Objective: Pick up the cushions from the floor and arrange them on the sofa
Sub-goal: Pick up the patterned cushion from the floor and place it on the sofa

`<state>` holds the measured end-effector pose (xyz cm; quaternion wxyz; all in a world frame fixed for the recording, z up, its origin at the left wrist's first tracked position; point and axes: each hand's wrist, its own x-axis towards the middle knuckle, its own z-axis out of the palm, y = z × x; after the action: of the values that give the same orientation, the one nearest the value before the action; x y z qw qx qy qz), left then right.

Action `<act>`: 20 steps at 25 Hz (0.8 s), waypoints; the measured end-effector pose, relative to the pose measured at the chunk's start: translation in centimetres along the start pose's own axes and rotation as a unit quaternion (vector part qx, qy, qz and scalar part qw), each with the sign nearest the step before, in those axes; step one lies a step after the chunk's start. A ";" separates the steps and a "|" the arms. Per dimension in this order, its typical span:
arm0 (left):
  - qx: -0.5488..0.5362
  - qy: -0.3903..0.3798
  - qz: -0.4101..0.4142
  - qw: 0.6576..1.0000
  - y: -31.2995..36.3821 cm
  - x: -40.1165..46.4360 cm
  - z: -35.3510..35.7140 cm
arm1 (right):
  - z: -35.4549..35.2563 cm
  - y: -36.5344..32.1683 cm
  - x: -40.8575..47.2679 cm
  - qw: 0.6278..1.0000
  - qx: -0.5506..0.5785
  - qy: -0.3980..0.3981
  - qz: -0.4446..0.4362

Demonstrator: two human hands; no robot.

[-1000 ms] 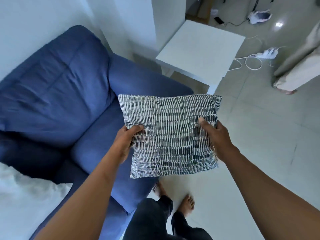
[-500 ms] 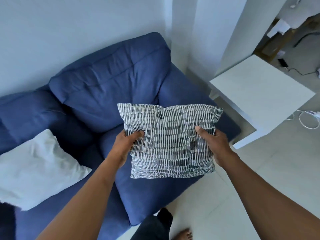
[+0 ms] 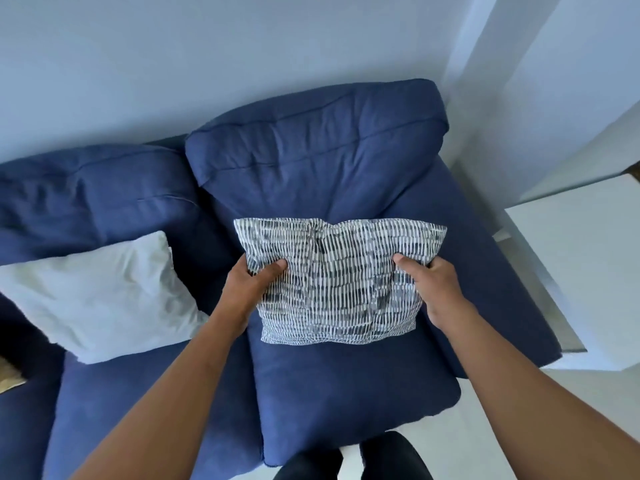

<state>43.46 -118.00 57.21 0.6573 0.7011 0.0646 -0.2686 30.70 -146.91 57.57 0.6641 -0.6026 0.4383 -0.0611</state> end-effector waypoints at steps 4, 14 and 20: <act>-0.053 0.045 -0.020 0.997 -0.1 1.1 -0.3 | 2.1 -2.1 3.5 0.999 0.017 -0.031 0.020; -0.047 0.217 -0.004 0.975 -1.1 5.3 1.7 | 2.5 -3.4 12.2 0.998 -0.011 -0.058 -0.014; 0.022 0.209 -0.017 0.978 -2.2 9.3 0.8 | 3.2 -2.9 16.2 0.996 -0.058 -0.073 0.000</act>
<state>50.16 -120.90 50.92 0.6088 0.7551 0.2063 -0.1289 43.91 -155.17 51.42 0.6584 -0.6426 0.3917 0.0084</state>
